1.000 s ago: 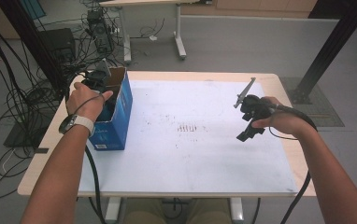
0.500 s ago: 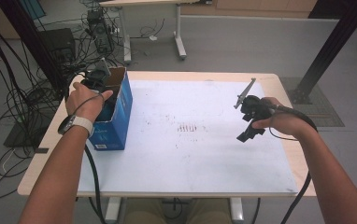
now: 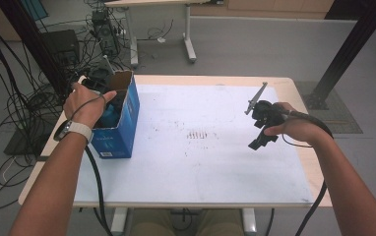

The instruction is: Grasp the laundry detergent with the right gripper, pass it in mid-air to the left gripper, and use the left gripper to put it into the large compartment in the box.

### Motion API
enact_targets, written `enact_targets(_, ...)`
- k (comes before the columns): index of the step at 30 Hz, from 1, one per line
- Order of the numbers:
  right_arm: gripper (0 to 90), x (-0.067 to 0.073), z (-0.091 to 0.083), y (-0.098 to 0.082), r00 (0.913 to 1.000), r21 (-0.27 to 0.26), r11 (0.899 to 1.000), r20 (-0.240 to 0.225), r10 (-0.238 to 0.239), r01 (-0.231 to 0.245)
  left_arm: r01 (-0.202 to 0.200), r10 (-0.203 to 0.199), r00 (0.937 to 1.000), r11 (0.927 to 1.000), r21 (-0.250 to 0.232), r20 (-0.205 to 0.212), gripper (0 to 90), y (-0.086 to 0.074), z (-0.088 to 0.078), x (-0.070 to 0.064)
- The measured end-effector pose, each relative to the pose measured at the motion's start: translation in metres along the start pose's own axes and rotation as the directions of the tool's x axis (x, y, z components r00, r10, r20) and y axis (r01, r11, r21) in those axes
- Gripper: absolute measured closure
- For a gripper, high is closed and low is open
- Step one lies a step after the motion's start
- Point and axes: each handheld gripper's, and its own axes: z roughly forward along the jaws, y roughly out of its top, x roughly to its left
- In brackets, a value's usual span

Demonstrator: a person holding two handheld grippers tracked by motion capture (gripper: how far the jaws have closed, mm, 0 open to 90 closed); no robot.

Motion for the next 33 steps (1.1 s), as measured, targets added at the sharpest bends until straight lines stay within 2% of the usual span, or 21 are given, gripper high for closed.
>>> enact_targets(5,8.5,0.001,-0.001,0.003,1.0000,0.011,1.000,0.001,-0.006,0.006,-0.014,0.014,0.9998,0.9998,-0.012,-0.017,15.1,0.001,-0.013,0.001)
enact_targets(8,8.5,0.000,-0.003,0.003,1.0000,0.009,1.000,0.003,-0.006,0.006,-0.050,0.050,0.9986,0.9986,-0.015,-0.015,12.4,0.002,-0.023,-0.001)
enact_targets(14,8.5,-0.001,-0.008,0.002,0.9999,0.013,1.000,0.012,0.002,-0.002,-0.104,0.104,0.9946,0.9932,-0.052,-0.003,10.8,0.002,-0.044,-0.006)
enact_targets(15,8.5,-0.001,-0.009,0.002,0.9999,0.014,1.000,0.013,0.003,-0.003,-0.128,0.128,0.9917,0.9899,-0.060,-0.005,10.5,0.002,-0.051,-0.007)
enact_targets(17,8.5,-0.002,-0.011,0.001,0.9998,0.013,1.000,0.018,0.003,-0.003,-0.147,0.147,0.9891,0.9871,-0.064,0.002,9.1,0.002,-0.057,-0.009)
enact_targets(21,8.5,-0.002,-0.013,-0.001,0.9998,0.015,1.000,0.021,0.006,-0.006,-0.209,0.209,0.9779,0.9750,-0.076,-0.003,8.1,0.002,-0.073,-0.014)
enact_targets(24,8.4,-0.002,-0.016,-0.002,0.9996,0.012,1.000,0.026,0.010,-0.010,-0.264,0.265,0.9642,0.9598,-0.096,0.003,6.3,0.000,-0.087,-0.020)
enact_targets(26,8.4,-0.003,-0.018,-0.003,0.9996,0.012,1.000,0.024,0.016,-0.017,-0.307,0.311,0.9502,0.9448,-0.114,0.018,4.9,-0.002,-0.094,-0.025)
enact_targets(27,8.3,-0.003,-0.018,-0.003,0.9996,0.013,1.000,0.022,0.018,-0.019,-0.338,0.343,0.9392,0.9333,-0.120,0.018,4.9,-0.003,-0.098,-0.029)
enact_targets(29,8.3,-0.004,-0.021,-0.004,0.9994,0.016,1.000,0.027,0.021,-0.021,-0.373,0.379,0.9250,0.9179,-0.136,0.025,4.9,-0.005,-0.104,-0.034)
enact_targets(33,8.3,-0.005,-0.024,-0.004,0.9992,0.009,1.000,0.030,0.028,-0.028,-0.452,0.463,0.8847,0.8809,-0.141,0.056,5.0,-0.009,-0.112,-0.047)
